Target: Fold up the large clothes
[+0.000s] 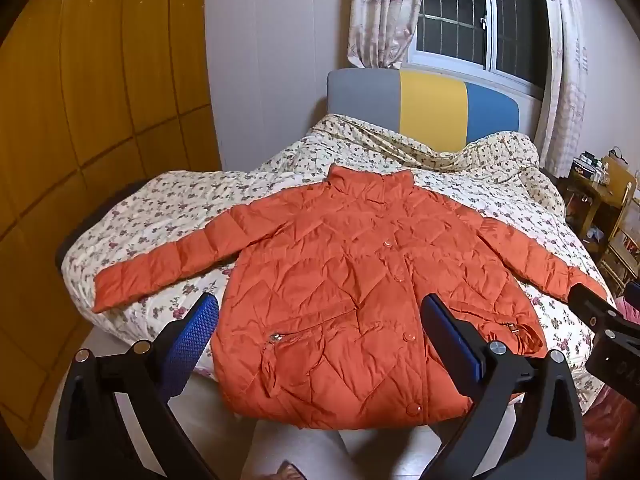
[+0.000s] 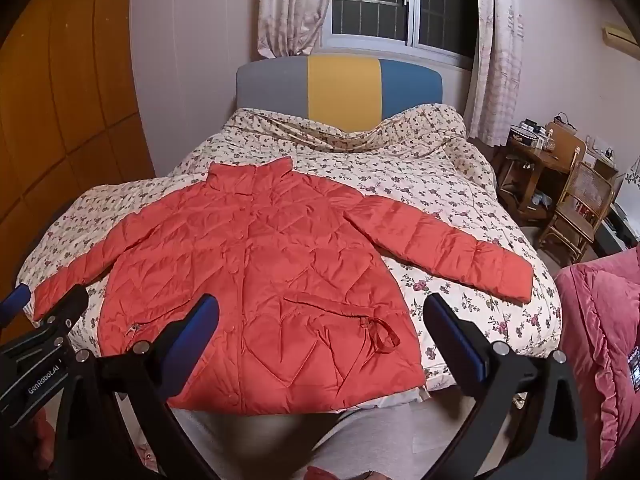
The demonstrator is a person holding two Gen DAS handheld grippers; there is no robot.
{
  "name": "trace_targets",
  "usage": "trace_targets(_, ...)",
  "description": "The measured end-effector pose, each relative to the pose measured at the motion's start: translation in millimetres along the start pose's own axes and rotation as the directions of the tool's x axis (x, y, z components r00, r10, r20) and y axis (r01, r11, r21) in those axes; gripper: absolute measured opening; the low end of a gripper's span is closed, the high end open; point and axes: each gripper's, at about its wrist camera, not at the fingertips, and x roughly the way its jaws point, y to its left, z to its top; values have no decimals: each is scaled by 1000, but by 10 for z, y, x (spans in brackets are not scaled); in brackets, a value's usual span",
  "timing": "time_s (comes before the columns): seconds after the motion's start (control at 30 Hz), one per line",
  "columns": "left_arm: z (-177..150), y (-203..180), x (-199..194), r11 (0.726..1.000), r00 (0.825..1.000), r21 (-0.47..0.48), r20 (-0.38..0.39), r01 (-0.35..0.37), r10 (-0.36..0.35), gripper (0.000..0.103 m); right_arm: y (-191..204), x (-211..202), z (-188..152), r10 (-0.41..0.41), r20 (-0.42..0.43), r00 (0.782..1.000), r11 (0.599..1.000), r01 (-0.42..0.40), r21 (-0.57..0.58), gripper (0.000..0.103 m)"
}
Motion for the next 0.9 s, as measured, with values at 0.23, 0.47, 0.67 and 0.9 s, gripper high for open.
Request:
trace_targets(0.23,-1,-56,-5,1000,1000,10,1,-3,3,100,-65,-6,-66,7,-1,1000,1000,-7,11,101)
trace_targets(0.47,8,-70,7,1000,1000,10,-3,5,-5,100,-43,20,-11,7,-23,1000,1000,-7,7,101)
trace_targets(0.67,36,5,-4,1000,1000,2,-3,11,-11,100,-46,23,4,8,-29,1000,1000,-8,7,101)
trace_targets(0.9,21,-5,0,1000,1000,1,-3,11,-11,100,-34,54,-2,12,-36,999,1000,-12,6,101)
